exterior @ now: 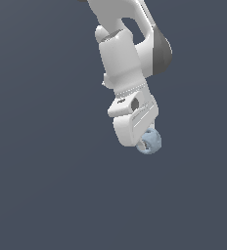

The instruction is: Pick up the object and move it to a goal position.

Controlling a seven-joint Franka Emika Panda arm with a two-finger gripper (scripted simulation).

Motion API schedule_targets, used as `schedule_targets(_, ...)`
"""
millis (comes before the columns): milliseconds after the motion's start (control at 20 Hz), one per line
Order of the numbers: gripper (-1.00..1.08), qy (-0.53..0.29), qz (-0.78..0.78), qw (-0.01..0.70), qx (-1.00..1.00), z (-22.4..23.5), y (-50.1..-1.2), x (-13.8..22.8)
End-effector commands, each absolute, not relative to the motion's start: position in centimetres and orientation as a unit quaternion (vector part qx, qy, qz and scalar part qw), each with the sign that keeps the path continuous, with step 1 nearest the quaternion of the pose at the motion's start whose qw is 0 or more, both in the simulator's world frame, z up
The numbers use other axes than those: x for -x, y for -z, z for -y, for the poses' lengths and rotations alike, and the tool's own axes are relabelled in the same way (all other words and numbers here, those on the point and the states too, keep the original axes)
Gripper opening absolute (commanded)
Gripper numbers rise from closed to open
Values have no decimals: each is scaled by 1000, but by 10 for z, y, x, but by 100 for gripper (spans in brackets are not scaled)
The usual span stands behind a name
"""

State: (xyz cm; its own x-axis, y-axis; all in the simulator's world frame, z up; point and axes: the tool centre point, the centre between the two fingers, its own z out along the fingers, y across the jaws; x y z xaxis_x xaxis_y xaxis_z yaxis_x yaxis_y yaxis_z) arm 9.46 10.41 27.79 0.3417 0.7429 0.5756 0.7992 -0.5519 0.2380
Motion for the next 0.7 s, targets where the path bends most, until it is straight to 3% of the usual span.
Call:
schedule_targets(0,-100,347,481,46,804,-104,-296,-99)
schedule_targets(650,-100,442,523,62,726,-102,-390,-111)
